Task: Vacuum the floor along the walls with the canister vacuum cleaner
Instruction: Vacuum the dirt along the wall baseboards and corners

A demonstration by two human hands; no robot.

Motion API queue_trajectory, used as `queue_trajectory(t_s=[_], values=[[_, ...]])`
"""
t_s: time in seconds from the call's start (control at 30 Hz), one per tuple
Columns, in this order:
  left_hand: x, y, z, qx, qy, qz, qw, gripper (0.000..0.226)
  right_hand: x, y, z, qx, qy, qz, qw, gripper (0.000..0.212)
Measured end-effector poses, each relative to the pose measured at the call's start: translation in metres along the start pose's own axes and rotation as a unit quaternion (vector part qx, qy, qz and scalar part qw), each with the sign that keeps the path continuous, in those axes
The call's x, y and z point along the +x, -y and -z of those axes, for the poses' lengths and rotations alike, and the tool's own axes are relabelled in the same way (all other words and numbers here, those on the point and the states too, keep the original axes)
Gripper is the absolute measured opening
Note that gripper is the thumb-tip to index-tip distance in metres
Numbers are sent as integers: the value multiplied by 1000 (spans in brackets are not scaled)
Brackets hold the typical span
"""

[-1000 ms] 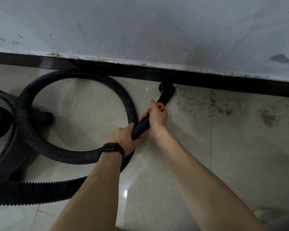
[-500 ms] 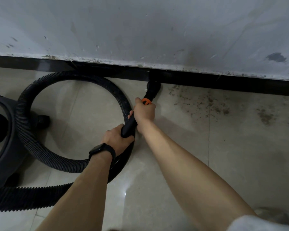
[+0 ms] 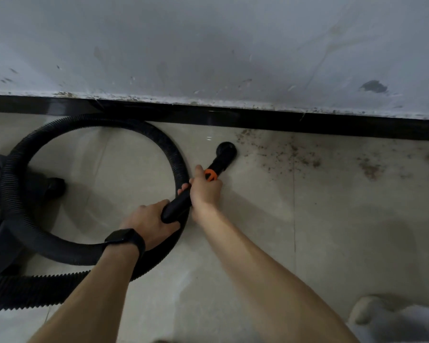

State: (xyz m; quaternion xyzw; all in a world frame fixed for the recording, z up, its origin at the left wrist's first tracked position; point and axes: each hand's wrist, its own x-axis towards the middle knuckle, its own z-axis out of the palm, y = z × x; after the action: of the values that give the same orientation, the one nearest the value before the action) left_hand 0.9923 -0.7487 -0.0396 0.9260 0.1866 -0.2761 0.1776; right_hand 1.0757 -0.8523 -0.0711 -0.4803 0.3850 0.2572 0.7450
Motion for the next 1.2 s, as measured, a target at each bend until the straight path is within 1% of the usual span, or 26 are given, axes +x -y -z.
queue_trajectory(t_s=[0.07, 0.13, 0.23, 0.27, 0.37, 0.43, 0.57, 0.63, 0.8, 0.87, 0.97, 1.1, 1.2], values=[[-10, 6, 1, 53, 3, -15, 998, 24, -12, -12, 11, 57, -10, -11, 998, 45], [-20, 8, 1, 96, -1, -37, 995, 26, -23, -20, 22, 100, -16, -20, 995, 41], [-32, 1, -2, 142, 4, -76, 987, 21, -38, -26, 42, 145, -32, -18, 989, 23], [-35, -3, -2, 157, 7, -89, 984, 22, -42, -27, 48, 159, -41, -17, 986, 19], [-39, -17, -4, 191, 31, -124, 973, 28, -51, -27, 68, 186, -80, -12, 979, 23], [-42, -32, -7, 200, 49, -144, 968, 25, -55, -22, 82, 197, -105, -3, 975, 26], [-44, -70, -20, 199, 71, -195, 958, 23, -60, -3, 118, 208, -153, 34, 966, 14], [-43, -95, -27, 195, 81, -221, 952, 22, -61, 10, 139, 217, -177, 53, 959, 11], [-44, -151, -39, 171, 81, -267, 945, 20, -58, 47, 185, 261, -214, 75, 938, 20], [-43, -157, -43, 152, 82, -264, 949, 19, -55, 56, 194, 264, -203, 74, 940, 21], [-40, -147, -41, 127, 80, -240, 959, 18, -47, 57, 188, 236, -157, 61, 957, 20], [-40, -102, -23, 137, 57, -189, 971, 20, -41, 37, 153, 191, -81, 28, 978, 17], [-45, -60, -12, 147, 42, -132, 979, 21, -44, 13, 120, 162, -46, 2, 986, 21]])
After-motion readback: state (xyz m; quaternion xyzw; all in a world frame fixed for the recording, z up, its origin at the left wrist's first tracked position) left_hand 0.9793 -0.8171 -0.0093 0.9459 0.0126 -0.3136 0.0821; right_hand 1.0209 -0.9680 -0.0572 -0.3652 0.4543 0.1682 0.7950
